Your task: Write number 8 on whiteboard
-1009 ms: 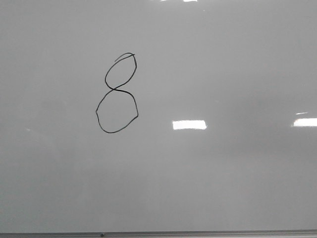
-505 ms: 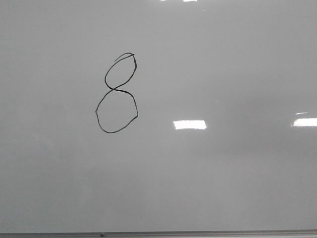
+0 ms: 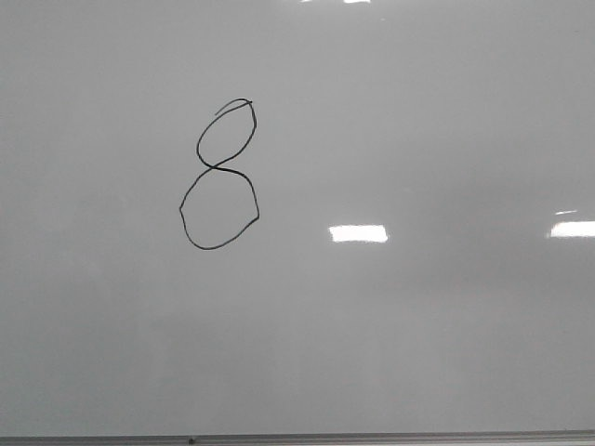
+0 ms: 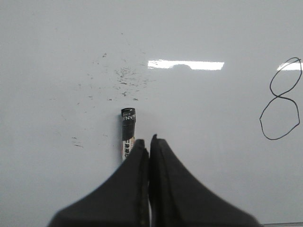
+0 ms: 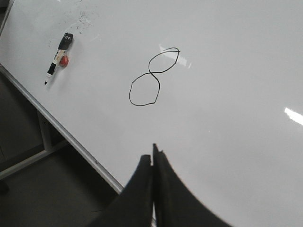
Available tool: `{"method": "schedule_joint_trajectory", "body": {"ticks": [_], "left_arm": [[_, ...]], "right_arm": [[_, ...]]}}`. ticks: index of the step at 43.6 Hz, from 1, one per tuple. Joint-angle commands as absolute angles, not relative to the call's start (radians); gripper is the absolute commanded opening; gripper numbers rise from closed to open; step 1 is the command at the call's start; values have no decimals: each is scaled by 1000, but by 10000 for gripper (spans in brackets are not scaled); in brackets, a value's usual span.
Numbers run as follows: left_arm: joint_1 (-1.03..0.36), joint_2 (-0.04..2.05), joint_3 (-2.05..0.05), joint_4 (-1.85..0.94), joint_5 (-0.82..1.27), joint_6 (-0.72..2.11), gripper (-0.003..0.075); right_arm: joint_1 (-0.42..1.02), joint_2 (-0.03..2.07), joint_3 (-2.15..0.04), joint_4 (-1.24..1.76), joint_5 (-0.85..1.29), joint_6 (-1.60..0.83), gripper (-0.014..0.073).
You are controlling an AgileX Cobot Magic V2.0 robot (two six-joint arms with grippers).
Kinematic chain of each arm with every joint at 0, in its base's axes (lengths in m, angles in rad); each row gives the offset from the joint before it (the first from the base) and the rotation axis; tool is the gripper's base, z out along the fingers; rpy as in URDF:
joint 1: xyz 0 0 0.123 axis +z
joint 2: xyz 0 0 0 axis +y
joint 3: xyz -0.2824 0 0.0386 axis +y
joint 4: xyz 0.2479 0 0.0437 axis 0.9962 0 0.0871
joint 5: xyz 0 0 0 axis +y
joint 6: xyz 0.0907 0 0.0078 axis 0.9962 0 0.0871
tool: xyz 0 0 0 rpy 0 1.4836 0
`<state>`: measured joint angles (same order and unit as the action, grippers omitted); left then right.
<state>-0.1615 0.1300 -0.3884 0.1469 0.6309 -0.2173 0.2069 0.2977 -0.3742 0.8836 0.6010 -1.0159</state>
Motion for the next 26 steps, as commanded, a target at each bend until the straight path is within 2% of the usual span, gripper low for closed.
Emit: {"method": "schedule_joint_trajectory", "body": {"ticks": [1,9,19,26], "left_arm": [[-170,140,-414,144,559,-224,-21],[-148,116,-367,159,513,-222,-21],[-9,28,-163,112,350,-217,-21],[20,-15,-47,69,234,-138,-21]], "right_arm": [[201,305,-399,916,549,-1015,-60],[201,305,-399,916,549,-1015,-60],[201,305,-399,916,549,-1015,-60],[201,305,-399,916,549,-1015,-60]]}}
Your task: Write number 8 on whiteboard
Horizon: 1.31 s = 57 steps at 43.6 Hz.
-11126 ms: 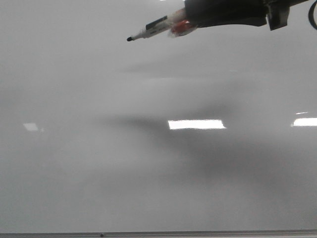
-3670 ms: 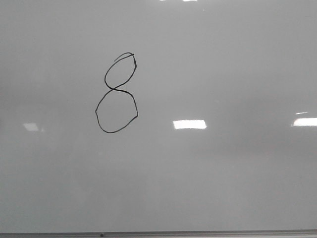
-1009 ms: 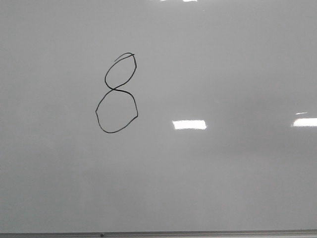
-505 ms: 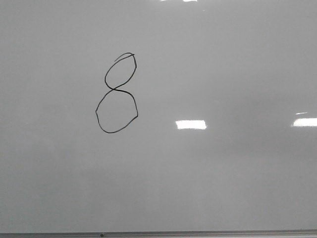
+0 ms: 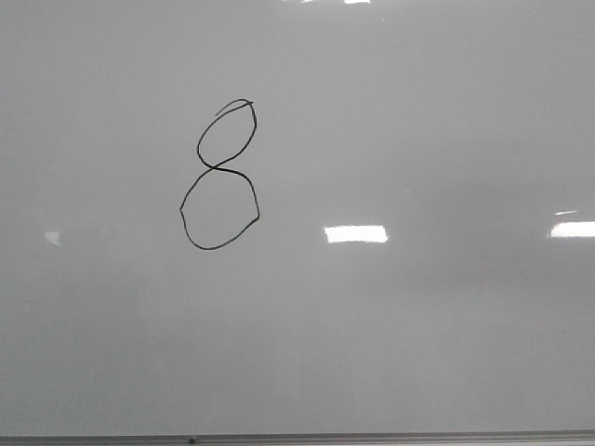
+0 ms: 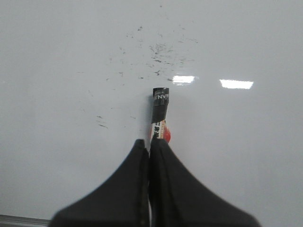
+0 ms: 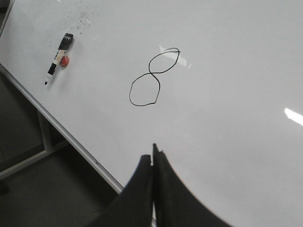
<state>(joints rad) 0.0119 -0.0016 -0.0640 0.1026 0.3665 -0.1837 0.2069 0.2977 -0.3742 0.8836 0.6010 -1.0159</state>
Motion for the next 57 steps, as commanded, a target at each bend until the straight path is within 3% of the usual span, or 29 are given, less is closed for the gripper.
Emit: {"method": "schedule_joint_trajectory", "body": {"ticks": [1,57], "left_arm": [[20,-23,-36,63,234,-127,-21],[20,-21,22,46,161,-117,-21]], "right_arm": [[201,305,-399,916,549,-1015,-60],[201,305,-399,917,567,-1015,-60]]}}
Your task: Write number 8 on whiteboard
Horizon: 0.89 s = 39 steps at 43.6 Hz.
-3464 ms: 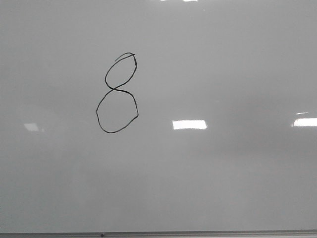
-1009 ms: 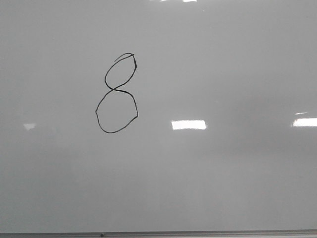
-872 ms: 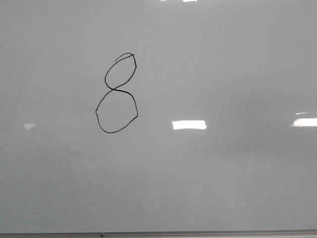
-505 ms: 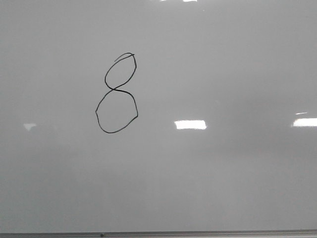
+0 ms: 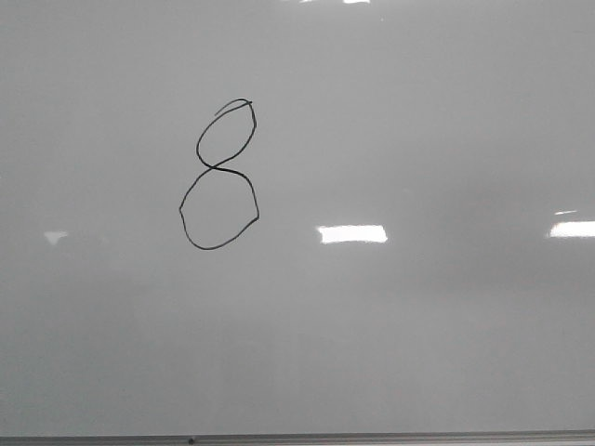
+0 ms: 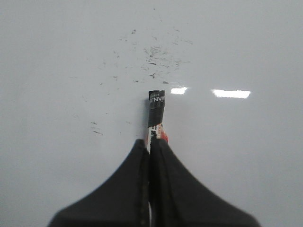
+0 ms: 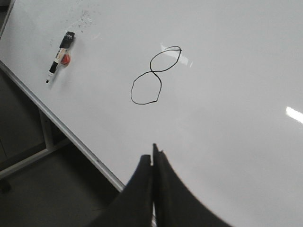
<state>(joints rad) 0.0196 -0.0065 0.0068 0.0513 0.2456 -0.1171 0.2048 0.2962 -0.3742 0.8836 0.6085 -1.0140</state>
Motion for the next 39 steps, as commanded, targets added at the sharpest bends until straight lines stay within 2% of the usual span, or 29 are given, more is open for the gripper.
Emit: {"method": "schedule_joint_trajectory", "body": {"ticks": [1,11,20,24,32,39], "left_arm": [[20,-21,22,46,161,-117,-21],[20,-21,22,46,161,-117,-21],[20,-21,22,46,161,-117,-21],[20,-21,22,46,161,-117,-21],[20,-21,22,46,161,-117,-21],[20,-21,22,46,161,-117,-21]], "right_arm": [[201,305,-399,917,567,-1015,-60],[204,305,-399,916,562,-1016,-60],[198,269,-392,780,467,-951,-60],[171,243,-364,645,366,-751,-60],[80,191,-251,263,181,-187,-60],[44,125,-148,30,72,10,-60]]}}
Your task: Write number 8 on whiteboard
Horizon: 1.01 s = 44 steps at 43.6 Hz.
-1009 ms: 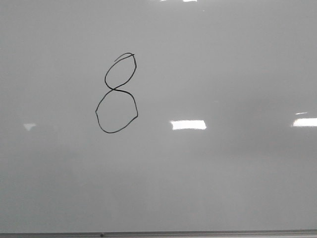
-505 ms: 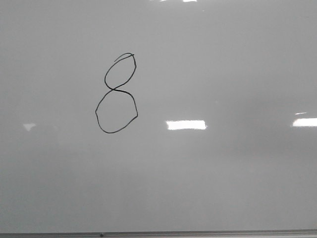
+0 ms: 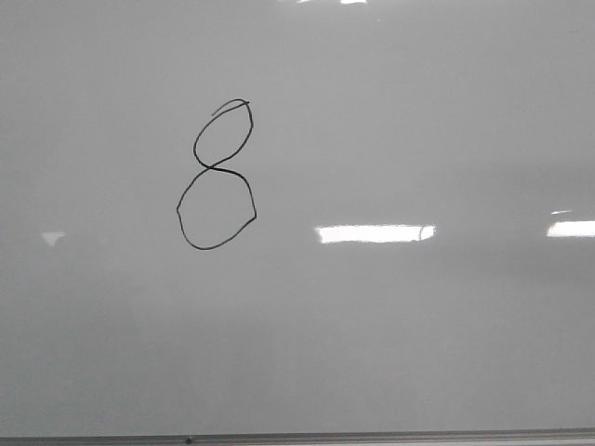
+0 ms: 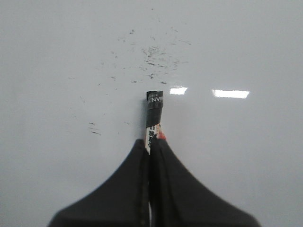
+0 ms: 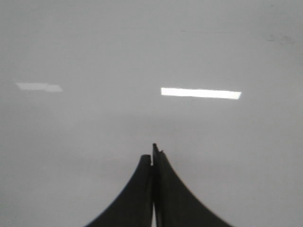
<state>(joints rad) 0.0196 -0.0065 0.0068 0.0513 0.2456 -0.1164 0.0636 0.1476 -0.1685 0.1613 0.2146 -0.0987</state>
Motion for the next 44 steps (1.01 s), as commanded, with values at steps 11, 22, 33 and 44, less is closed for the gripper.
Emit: {"method": "schedule_joint_trajectory", "body": {"ticks": [11,22,33,44], "left_arm": [[20,-19,22,46,161,-117,-21],[20,-19,22,46,161,-117,-21],[20,-19,22,46,161,-117,-21],[20,-19,22,46,161,-117,-21]], "right_arm": [[9,49,-41,14,75,12,-60],[-12,-17,24,16,105,12,-60],[-15,-28,24,18,235,12,-60],[-15,-28,24,20,263,12,-60]]}}
